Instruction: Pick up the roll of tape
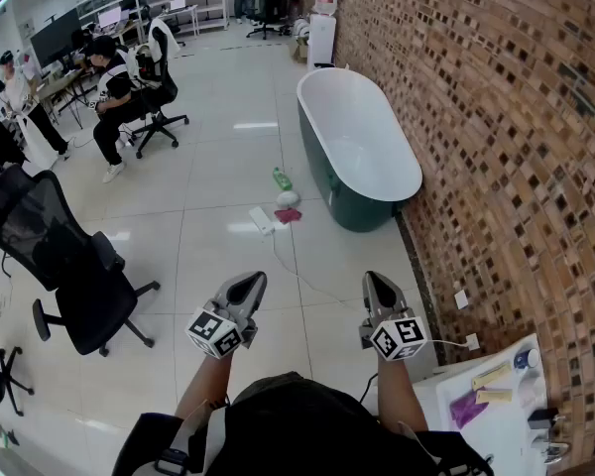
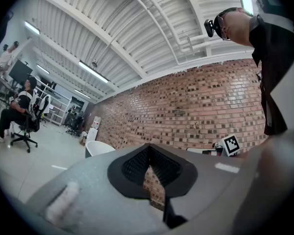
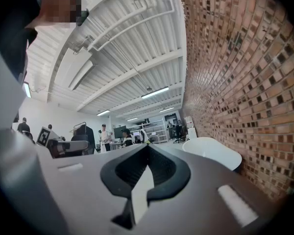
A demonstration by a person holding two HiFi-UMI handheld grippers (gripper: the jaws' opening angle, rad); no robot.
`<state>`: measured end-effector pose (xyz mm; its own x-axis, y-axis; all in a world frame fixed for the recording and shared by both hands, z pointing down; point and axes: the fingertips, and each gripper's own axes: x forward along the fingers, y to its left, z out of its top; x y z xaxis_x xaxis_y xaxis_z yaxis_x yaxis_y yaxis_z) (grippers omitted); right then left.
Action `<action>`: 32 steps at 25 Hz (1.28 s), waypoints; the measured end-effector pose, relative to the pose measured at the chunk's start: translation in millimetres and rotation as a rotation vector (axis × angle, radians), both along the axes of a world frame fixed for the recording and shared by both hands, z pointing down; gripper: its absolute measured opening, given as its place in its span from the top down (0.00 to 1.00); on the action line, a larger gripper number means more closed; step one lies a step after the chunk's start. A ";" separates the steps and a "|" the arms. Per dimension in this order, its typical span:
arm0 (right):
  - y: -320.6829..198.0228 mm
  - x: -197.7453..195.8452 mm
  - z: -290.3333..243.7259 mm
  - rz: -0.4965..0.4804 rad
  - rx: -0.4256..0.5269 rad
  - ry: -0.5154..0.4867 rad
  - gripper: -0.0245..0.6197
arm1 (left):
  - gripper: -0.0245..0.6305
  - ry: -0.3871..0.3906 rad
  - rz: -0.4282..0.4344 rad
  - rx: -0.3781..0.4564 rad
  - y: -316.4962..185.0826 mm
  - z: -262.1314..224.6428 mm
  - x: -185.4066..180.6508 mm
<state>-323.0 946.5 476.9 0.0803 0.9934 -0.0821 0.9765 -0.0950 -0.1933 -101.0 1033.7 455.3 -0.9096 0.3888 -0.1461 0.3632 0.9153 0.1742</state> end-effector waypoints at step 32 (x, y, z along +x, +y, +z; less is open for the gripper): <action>-118.1 -93.7 11.2 0.486 0.051 0.014 0.95 | 0.96 -0.016 0.459 0.036 -17.5 3.0 -171.0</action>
<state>-416.7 828.3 488.1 -0.3942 0.9185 -0.0299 0.9029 0.3811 -0.1989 -272.0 1016.2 458.3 -0.9866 -0.0485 -0.1556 -0.0811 0.9742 0.2107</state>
